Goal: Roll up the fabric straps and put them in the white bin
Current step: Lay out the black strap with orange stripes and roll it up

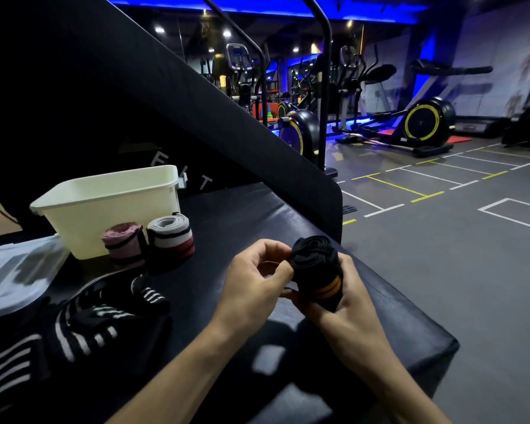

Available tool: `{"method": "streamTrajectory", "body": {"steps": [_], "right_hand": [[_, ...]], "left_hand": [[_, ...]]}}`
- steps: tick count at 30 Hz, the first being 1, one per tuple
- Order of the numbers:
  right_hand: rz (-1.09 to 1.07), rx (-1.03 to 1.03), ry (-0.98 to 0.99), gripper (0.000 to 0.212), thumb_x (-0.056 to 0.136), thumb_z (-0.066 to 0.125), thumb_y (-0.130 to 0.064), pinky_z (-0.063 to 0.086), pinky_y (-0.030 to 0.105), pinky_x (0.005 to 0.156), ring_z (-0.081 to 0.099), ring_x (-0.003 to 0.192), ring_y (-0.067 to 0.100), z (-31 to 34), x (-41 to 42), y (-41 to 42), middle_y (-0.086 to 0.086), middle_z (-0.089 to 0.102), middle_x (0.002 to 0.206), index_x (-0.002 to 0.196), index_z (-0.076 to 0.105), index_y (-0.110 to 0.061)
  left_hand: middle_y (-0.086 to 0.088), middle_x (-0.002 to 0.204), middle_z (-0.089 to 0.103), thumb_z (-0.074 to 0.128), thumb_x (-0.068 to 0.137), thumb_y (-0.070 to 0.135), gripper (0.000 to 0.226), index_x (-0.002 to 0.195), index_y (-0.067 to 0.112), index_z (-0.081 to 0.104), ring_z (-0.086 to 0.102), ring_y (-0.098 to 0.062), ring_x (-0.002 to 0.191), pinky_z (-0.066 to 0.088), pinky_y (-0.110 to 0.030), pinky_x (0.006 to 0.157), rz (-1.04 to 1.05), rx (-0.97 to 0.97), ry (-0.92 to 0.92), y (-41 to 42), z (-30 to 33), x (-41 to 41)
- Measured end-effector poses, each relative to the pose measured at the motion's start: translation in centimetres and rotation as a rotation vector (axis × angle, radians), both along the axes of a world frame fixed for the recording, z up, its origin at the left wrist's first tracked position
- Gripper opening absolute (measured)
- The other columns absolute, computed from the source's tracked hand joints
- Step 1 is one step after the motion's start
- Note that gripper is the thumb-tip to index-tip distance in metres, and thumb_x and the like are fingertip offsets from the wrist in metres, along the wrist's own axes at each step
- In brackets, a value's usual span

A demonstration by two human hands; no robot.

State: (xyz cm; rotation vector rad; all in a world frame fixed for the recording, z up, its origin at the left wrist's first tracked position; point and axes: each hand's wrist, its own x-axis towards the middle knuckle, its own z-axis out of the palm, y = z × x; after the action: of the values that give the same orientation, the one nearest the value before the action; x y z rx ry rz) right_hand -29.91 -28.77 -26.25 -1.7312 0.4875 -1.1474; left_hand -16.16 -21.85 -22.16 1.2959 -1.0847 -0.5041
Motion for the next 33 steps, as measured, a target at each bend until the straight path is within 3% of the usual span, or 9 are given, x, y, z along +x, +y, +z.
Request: {"method": "streamTrajectory", "body": {"steps": [4,9,13,17,19,23,33], "right_hand": [[0.157,0.012,-0.054,0.055,0.079,0.075,0.012,0.056,0.033,0.092,0.069,0.108,0.019,0.2,-0.3,0.1,0.003,0.069,0.114,0.124,0.055,-0.014],[0.305,0.046,0.021,0.048,0.076,0.076,-0.002,0.051,0.026,0.078,0.064,0.091,0.011,1.2,-1.0,0.3,-0.002,0.068,0.101,0.119,0.057,-0.016],[0.388,0.111,0.068,0.051,0.077,0.075,-0.004,0.048,0.033,0.077,0.058,0.089,0.015,1.5,-1.3,0.0,0.017,0.063,0.103,0.124,0.055,-0.012],[0.230,0.038,0.094,0.070,0.080,0.081,-0.001,0.052,0.021,0.084,0.065,0.104,0.002,1.1,-0.8,0.5,-0.013,0.066,0.115,0.136,0.046,-0.025],[0.066,-0.070,0.081,0.081,0.075,0.086,-0.009,0.052,0.023,0.090,0.063,0.113,0.007,0.7,-0.6,0.5,-0.013,0.062,0.123,0.137,0.039,-0.034],[-0.210,-0.238,0.084,0.076,0.072,0.088,-0.010,0.055,0.027,0.078,0.065,0.100,0.008,0.4,-0.3,0.6,-0.020,0.063,0.110,0.121,0.045,-0.048],[-0.127,-0.158,0.091,0.060,0.070,0.074,-0.014,0.053,0.026,0.080,0.066,0.096,0.013,0.1,0.3,0.4,-0.010,0.065,0.107,0.122,0.052,-0.032]], "left_hand": [[-0.012,0.085,0.076,0.060,0.093,-0.010,0.020,0.096,0.003,0.074,0.073,-0.020,0.075,0.060,-0.029,0.056,-0.054,0.036,0.096,0.2,0.8,0.8],[-0.018,0.078,0.072,0.067,0.091,-0.003,0.013,0.090,0.005,0.077,0.067,-0.021,0.065,0.057,-0.030,0.053,-0.085,0.085,0.153,0.3,1.1,1.9],[-0.015,0.075,0.072,0.067,0.090,-0.003,0.013,0.089,0.005,0.078,0.066,-0.019,0.064,0.057,-0.029,0.054,-0.080,0.108,0.121,0.4,1.0,2.2],[-0.012,0.077,0.074,0.061,0.092,-0.008,0.019,0.089,0.003,0.076,0.069,-0.016,0.066,0.058,-0.027,0.058,-0.034,0.079,0.081,0.2,0.8,1.7],[-0.012,0.080,0.076,0.060,0.092,-0.010,0.021,0.089,0.003,0.076,0.071,-0.016,0.069,0.059,-0.027,0.060,-0.015,0.041,0.068,0.1,0.8,1.3],[-0.015,0.082,0.076,0.059,0.091,-0.012,0.022,0.090,0.001,0.076,0.072,-0.018,0.072,0.059,-0.027,0.060,0.039,-0.012,0.081,0.0,0.4,0.3],[-0.016,0.082,0.077,0.063,0.092,-0.008,0.018,0.088,0.003,0.077,0.074,-0.020,0.071,0.060,-0.029,0.060,0.054,-0.014,0.117,-0.2,-0.1,0.5]]}}
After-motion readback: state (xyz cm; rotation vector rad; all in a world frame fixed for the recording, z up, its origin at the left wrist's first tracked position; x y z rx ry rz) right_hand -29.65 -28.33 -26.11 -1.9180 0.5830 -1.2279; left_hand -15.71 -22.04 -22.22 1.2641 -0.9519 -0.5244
